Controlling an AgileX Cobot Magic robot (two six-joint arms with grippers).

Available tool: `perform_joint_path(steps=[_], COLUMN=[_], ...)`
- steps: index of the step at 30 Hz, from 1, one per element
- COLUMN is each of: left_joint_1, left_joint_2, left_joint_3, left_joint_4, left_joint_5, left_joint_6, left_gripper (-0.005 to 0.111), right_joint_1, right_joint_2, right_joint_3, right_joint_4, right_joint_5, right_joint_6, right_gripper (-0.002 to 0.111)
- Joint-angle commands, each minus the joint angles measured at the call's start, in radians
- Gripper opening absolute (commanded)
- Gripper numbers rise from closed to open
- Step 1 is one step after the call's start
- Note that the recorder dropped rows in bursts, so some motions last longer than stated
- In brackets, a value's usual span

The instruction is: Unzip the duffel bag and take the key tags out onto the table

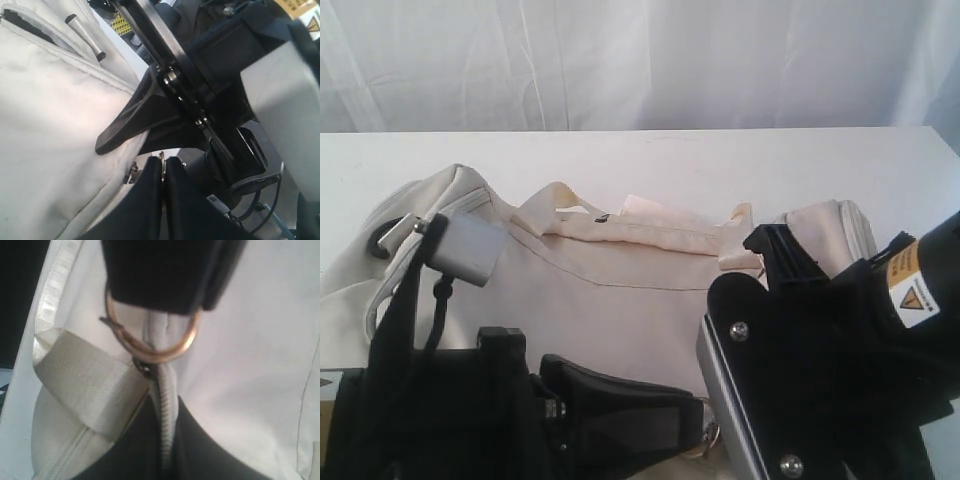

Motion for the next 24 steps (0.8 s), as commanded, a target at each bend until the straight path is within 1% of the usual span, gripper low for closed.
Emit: perform_joint_path(steps=[1,3,7,9,15,19,20,21,22,24], left_joint_1=[-0.006,-0.006,-0.006,-0.006,-0.006,-0.006,-0.006,-0.006,-0.006,-0.006], left_joint_2=[-0.005,-0.005,-0.005,-0.005,-0.01,-0.077,-0.099,-0.116,-0.121,-0.121], left_joint_3=[0.0,0.0,0.0,0.0,0.0,0.0,0.0,0.0,0.0,0.0], left_joint_4=[0.009,0.024,0.034,0.071,0.296,0.43,0.512,0.589,0.624,0.619], left_joint_5=[0.04,0.089,0.217,0.228,0.152,0.067,0.056,0.035,0.001,-0.02], left_joint_6=[-0.003,-0.008,-0.032,-0.081,-0.302,-0.401,-0.464,-0.561,-0.575,-0.575], left_gripper=[0.0,0.0,0.0,0.0,0.0,0.0,0.0,0.0,0.0,0.0], right_joint_1=[0.002,0.002,0.002,0.002,0.002,0.002,0.002,0.002,0.002,0.002], right_joint_2=[-0.001,-0.001,-0.001,-0.001,-0.001,-0.001,-0.001,-0.001,-0.001,-0.001], right_joint_3=[0.006,0.006,0.006,0.006,0.006,0.006,0.006,0.006,0.006,0.006], right_joint_4=[-0.118,-0.157,-0.16,-0.165,-0.195,-0.197,-0.197,-0.197,-0.197,-0.197], right_joint_5=[-0.012,-0.008,-0.008,-0.008,-0.017,-0.025,-0.03,-0.037,-0.046,-0.064], right_joint_6=[0.15,0.188,0.189,0.189,0.2,0.2,0.2,0.2,0.2,0.2], right_gripper=[0.0,0.0,0.0,0.0,0.0,0.0,0.0,0.0,0.0,0.0])
